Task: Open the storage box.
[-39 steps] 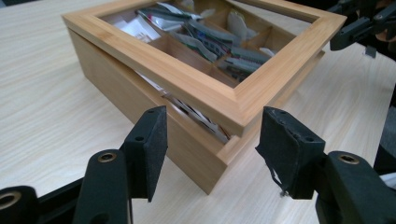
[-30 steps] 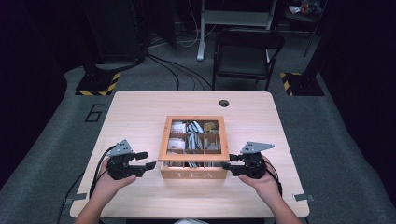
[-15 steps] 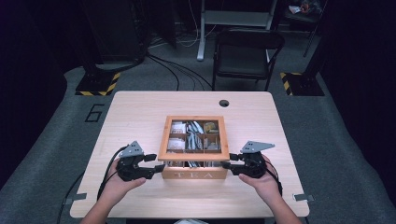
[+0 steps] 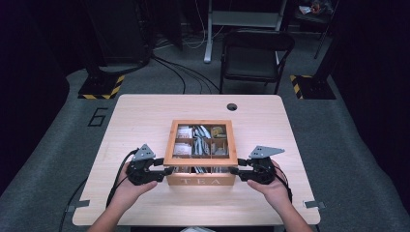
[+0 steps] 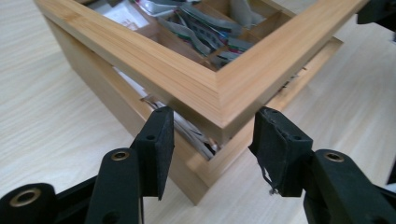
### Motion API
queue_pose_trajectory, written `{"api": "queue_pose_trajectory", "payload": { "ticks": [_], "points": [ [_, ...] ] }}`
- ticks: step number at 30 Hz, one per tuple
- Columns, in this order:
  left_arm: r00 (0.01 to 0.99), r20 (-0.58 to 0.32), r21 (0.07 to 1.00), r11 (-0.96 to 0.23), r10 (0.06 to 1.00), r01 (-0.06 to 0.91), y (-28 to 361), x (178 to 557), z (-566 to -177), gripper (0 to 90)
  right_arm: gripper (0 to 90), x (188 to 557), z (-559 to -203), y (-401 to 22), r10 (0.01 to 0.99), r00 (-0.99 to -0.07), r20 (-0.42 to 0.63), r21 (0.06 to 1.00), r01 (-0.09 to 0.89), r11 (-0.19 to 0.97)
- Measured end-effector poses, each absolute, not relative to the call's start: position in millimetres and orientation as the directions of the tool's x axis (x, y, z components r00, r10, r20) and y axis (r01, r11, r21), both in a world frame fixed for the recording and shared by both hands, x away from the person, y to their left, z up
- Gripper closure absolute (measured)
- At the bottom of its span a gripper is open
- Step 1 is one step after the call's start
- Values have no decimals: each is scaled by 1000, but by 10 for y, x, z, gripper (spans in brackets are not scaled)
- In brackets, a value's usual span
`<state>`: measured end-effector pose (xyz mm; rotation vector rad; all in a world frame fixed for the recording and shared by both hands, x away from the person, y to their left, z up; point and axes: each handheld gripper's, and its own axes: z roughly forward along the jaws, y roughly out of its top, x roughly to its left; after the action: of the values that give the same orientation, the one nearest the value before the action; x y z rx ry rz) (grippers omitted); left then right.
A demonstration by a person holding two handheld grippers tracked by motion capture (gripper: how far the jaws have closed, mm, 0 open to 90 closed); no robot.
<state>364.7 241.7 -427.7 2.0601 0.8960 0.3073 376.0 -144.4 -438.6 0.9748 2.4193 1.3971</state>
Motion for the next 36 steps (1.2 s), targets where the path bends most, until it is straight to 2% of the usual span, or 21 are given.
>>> {"api": "queue_pose_trajectory", "payload": {
  "ticks": [9, 15, 16, 20, 31, 36],
  "points": [
    [710, -102, 774, -392, 697, 497, 2399, 3662, -4241, 506, 537, 3762, -4377, -1455, 619, -773, 141, 834, 430, 346],
    [709, -113, 772, -388, 696, 503, 2404, 3684, -4198, 509, 447, 3765, -4327, -1475, 630, -770, 97, 846, 398, 355],
    [709, -115, 772, -386, 696, 505, 2405, 3690, -4191, 510, 391, 3769, -4309, -1463, 641, -761, 94, 846, 401, 352],
    [708, -127, 771, -380, 694, 511, 2405, 3710, -4154, 510, 353, 3783, -4281, -1431, 651, -757, 56, 852, 376, 364],
    [707, -124, 772, -379, 696, 509, 2406, 3747, -4086, 506, 337, 3810, -4189, -1372, 647, -763, -1, 846, 344, 408],
    [710, -100, 785, -383, 697, 487, 2417, 3778, -4059, 466, 321, 3842, -4119, -1354, 643, -766, -27, 843, 328, 427]
  ]
}}
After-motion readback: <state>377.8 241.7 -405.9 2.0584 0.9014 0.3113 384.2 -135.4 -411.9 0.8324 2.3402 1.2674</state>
